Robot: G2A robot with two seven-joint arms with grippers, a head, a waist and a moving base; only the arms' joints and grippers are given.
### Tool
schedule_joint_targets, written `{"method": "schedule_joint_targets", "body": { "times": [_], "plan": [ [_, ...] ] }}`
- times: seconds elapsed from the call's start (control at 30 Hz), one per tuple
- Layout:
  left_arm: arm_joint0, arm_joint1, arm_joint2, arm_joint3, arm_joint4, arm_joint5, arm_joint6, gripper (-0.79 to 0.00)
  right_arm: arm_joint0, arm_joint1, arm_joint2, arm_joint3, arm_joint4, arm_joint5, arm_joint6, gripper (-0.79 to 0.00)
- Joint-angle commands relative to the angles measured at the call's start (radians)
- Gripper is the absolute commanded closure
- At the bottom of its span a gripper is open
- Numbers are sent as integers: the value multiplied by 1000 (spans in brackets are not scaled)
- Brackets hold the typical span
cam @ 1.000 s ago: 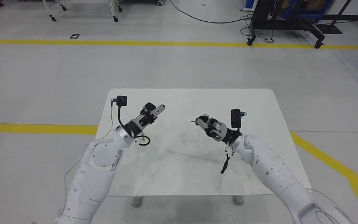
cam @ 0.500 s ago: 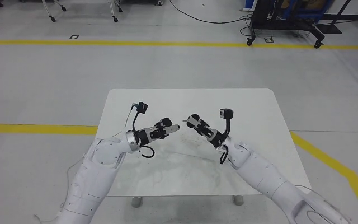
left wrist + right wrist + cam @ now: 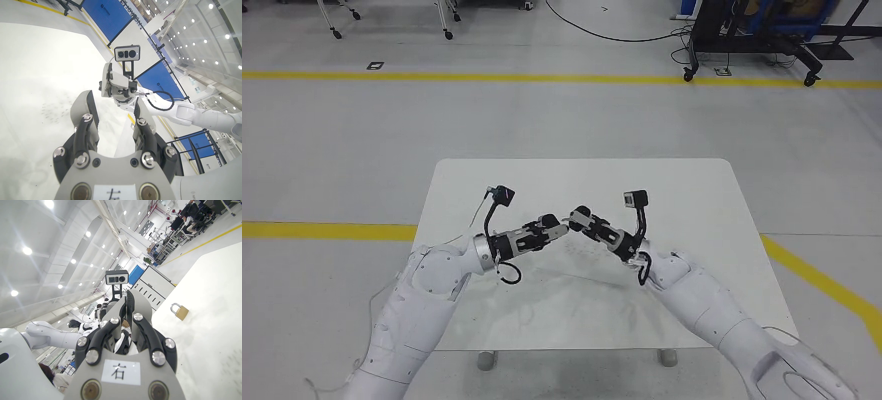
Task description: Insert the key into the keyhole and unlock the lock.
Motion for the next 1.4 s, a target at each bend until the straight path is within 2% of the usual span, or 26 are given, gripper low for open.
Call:
{"method": "schedule_joint_targets", "body": {
  "times": [0.0,0.13,0.37,0.7,0.93,0.97,1.0,1.03,1.37],
  "plan": [
    [-2,1,3,1,-4,3,1,-363,-5,-8,11,5,12,0,37,0],
    [-4,2,9,4,6,12,3,-345,-13,-26,32,12,31,0,105,0],
    [-5,4,16,4,7,27,22,-206,-22,-49,91,32,47,0,189,0],
    [-3,9,21,1,8,28,31,-52,-45,-79,165,46,46,0,263,0],
    [-3,13,23,-1,10,26,32,0,-56,-98,210,56,40,0,296,0],
    [-3,13,23,-2,11,26,33,0,-58,-100,215,57,40,0,301,-43],
    [-3,14,23,-3,12,24,36,0,-59,-103,221,57,42,0,307,-496],
    [-2,14,24,-3,13,21,39,0,-61,-105,226,59,45,0,313,-785],
    [4,18,-10,-9,5,-5,130,0,-61,-105,226,59,45,0,313,-785]
  ]
}}
